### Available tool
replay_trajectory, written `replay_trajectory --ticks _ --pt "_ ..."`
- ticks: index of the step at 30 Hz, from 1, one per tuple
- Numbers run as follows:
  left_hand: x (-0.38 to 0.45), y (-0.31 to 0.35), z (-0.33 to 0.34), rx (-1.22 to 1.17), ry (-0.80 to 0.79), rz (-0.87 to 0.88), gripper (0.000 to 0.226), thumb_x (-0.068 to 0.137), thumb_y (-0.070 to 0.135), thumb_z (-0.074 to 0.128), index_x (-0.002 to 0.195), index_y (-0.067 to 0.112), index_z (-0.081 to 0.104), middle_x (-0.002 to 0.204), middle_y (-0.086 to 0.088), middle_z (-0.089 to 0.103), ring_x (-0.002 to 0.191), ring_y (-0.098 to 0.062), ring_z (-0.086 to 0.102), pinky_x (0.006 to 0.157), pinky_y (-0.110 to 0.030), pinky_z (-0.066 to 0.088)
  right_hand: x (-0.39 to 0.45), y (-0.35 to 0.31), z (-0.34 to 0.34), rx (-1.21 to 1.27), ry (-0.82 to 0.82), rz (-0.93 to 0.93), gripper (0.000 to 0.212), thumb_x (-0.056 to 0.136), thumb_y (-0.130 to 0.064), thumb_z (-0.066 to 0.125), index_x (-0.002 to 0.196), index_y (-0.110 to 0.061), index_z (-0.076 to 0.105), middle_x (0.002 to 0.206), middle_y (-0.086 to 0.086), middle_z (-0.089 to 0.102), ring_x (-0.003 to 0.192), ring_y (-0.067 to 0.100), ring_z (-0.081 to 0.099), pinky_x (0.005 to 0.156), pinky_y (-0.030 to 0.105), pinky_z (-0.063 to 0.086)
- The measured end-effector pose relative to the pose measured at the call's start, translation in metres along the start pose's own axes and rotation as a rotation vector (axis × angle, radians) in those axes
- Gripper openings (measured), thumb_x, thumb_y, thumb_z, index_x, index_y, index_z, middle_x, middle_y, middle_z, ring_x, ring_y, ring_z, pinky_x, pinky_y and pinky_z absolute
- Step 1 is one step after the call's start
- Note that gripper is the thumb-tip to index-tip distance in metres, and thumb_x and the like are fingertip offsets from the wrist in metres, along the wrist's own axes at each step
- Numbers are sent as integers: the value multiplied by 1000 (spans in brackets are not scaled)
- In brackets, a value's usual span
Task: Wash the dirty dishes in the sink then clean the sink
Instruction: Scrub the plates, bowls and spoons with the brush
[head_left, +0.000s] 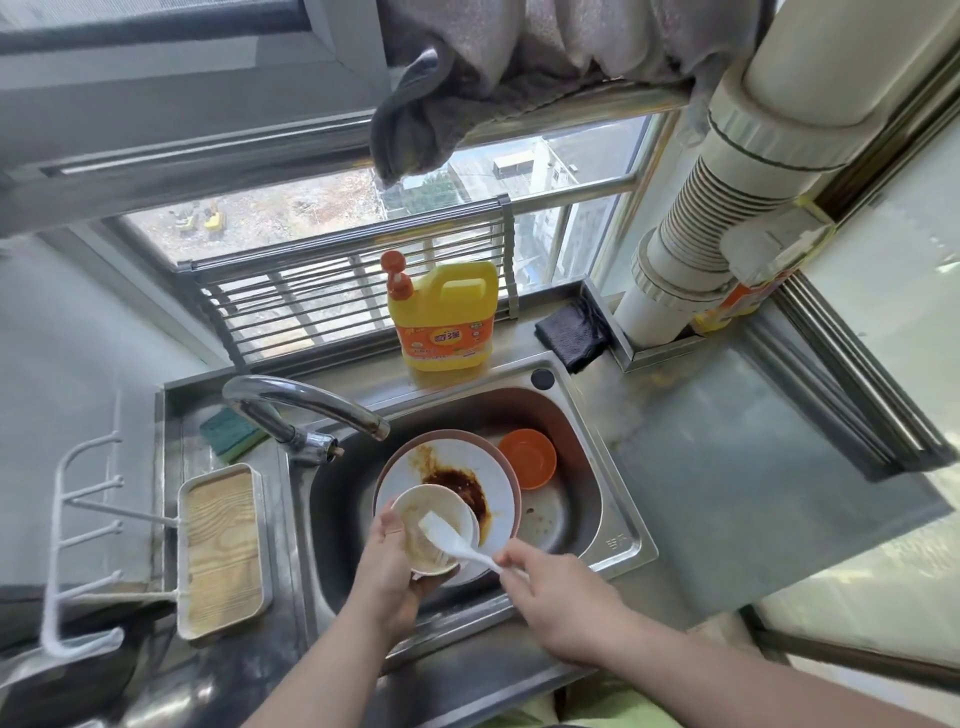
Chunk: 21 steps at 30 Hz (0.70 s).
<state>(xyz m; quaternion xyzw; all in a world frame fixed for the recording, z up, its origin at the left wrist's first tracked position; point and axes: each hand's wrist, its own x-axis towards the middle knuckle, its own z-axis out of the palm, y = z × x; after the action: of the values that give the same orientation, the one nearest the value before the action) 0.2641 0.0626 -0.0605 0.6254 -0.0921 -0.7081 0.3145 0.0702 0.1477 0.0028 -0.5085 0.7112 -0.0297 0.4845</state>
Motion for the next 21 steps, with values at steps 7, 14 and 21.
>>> replay_trajectory --ticks 7,14,21 --pt "-3 -9 11 14 78 -76 30 112 53 31 130 35 48 128 -22 64 108 -46 69 72 -59 63 11 -31 -12 -296 65 -39 15 109 -47 28 114 -38 38 104 11 69 93 38 65 72 43 50" --pt "7 -10 8 72 87 -184 49 110 59 29 133 21 50 117 -27 71 92 -47 76 67 -60 62 11 -51 -14 -191 -78 -54 17 104 -44 37 117 -45 48 112 5 66 90 28 60 67 35 43" --pt "16 13 8 231 120 -221 47 108 62 33 129 22 48 112 -26 70 90 -45 76 64 -56 63 3 -48 -22 -84 -144 -9 17 103 -45 37 113 -46 51 106 -1 64 80 19 61 60 28 48"
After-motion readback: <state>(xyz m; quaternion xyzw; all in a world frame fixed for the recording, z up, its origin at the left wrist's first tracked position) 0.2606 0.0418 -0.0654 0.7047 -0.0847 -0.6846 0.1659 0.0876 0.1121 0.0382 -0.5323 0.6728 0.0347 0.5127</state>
